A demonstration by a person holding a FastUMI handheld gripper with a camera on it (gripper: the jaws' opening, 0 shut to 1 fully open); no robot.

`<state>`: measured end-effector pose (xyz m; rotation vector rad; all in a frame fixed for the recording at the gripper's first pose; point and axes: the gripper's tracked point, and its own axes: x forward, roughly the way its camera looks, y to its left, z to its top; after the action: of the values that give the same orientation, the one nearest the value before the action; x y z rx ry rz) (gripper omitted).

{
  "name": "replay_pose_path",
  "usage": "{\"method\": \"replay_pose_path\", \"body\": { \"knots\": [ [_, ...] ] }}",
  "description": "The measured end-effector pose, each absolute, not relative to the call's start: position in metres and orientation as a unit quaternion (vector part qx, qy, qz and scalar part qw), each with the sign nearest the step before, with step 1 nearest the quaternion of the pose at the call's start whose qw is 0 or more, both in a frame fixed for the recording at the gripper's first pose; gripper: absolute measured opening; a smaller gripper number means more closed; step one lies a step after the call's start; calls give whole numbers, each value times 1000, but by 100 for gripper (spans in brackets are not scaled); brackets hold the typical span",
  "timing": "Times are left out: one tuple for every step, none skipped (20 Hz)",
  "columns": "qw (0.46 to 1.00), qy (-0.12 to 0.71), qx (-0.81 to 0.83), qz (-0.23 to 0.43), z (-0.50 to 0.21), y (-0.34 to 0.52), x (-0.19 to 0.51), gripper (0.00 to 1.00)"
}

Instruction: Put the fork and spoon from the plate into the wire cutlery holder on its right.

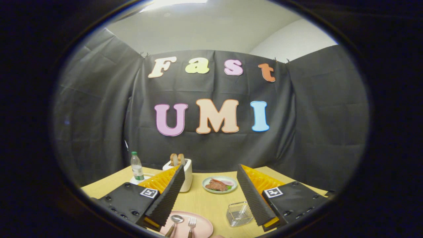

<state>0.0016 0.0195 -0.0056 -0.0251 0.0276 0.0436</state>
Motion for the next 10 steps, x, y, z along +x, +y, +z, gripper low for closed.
{"method": "replay_pose_path", "body": {
  "knots": [
    [999,15,-14,24,-6,22,1,100],
    [999,18,-15,27,-8,23,2,100],
    [999,20,-16,30,-8,26,2,100],
    [999,21,-17,30,-9,26,1,100],
    [999,25,-16,32,-10,27,2,100],
    [999,28,-14,35,-13,29,2,100],
    [999,33,-14,37,-15,30,3,100],
    [998,39,-16,38,-19,30,3,100],
    [998,45,-18,41,-23,31,2,100],
    [997,52,-20,45,-29,33,2,100]
  ]
}}
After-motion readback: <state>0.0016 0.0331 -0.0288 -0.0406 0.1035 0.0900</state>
